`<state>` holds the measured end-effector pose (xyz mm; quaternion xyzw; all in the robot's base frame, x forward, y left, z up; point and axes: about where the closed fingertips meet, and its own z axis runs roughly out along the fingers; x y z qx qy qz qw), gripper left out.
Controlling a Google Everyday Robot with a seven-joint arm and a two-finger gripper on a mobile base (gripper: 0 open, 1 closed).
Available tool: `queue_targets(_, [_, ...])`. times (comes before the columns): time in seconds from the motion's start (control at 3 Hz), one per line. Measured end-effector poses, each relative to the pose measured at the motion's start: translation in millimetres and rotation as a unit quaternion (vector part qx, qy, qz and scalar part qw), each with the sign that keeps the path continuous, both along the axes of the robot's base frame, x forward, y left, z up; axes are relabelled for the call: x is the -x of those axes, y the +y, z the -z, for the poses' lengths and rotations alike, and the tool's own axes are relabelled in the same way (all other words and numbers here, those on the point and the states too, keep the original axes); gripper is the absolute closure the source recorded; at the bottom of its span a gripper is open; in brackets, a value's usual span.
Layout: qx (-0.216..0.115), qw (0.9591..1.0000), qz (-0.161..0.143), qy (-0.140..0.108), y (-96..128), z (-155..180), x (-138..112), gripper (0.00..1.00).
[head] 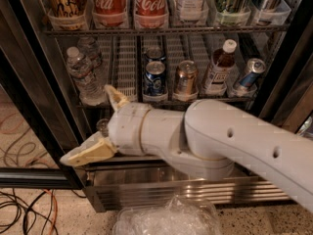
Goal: Pick water bottle from middle shelf of fridge
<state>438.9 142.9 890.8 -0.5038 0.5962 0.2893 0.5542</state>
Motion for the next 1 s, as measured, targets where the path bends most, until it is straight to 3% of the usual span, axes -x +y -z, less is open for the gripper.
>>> queue_targets(0.33, [-0.033,0.9983,0.049,0.001,-2.1,5.2,-4.2,0.0])
queue_targets(0.67, [-0.064,0.9924,0.105,0.006,-20.1,12.5,-17.9,0.0])
queue_targets(1.0, [-0.1,0.9932,0.058,-0.016,34.8,-24.5,12.5,0.0])
